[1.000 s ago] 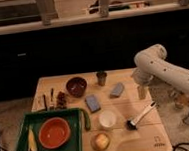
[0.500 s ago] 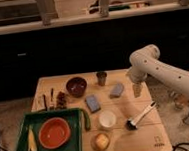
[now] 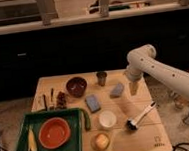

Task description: Place towel in paper cup

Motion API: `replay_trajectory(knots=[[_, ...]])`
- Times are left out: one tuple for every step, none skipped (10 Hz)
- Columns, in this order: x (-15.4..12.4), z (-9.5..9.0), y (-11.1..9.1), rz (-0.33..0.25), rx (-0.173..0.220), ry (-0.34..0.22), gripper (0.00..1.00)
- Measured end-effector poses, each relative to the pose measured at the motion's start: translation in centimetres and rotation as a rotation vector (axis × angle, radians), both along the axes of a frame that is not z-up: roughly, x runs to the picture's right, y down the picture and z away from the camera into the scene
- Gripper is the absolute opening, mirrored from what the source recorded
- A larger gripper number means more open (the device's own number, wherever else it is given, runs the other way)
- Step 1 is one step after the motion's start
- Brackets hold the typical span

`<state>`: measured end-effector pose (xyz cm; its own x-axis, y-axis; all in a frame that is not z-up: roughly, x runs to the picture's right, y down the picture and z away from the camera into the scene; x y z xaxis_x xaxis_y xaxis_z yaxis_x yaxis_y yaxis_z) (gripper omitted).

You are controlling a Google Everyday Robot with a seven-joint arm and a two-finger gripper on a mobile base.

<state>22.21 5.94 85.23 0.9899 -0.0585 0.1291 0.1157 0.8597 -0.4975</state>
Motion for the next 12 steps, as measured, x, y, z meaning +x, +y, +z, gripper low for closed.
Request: replay_trajectory(knots=[[-0.2,0.3,-0.1,0.003,0.0,-0.007,0.8],[-0.7,0.8,-0.4,0.004,0.0,-0.022,0.8],[-0.9,1.1,-0.4,0.006,-0.003,-0.029,0.8],[-0.9,1.5,-0.3,0.01,-0.006,-0.038,0.8],[-0.9,2.0,-0.1,0.015,-0.011,-0.047,0.8],[-0.9,2.2,-0.1,0.017,-0.012,-0.054,0.8],[-0.9,2.6,-0.1,0.018,-0.015,-0.06,0.8],[-0.9,2.9,-0.1,0.018,-0.017,-0.066,0.8],[-0.9,3.2,0.0,0.019,-0.022,-0.07,0.8],[-0.9,3.6,0.1,0.02,-0.026,-0.075,0.8],[-0.9,3.9,0.2,0.02,-0.03,-0.078,0.8],[-0.9,4.2,0.3,0.02,-0.032,-0.081,0.8]])
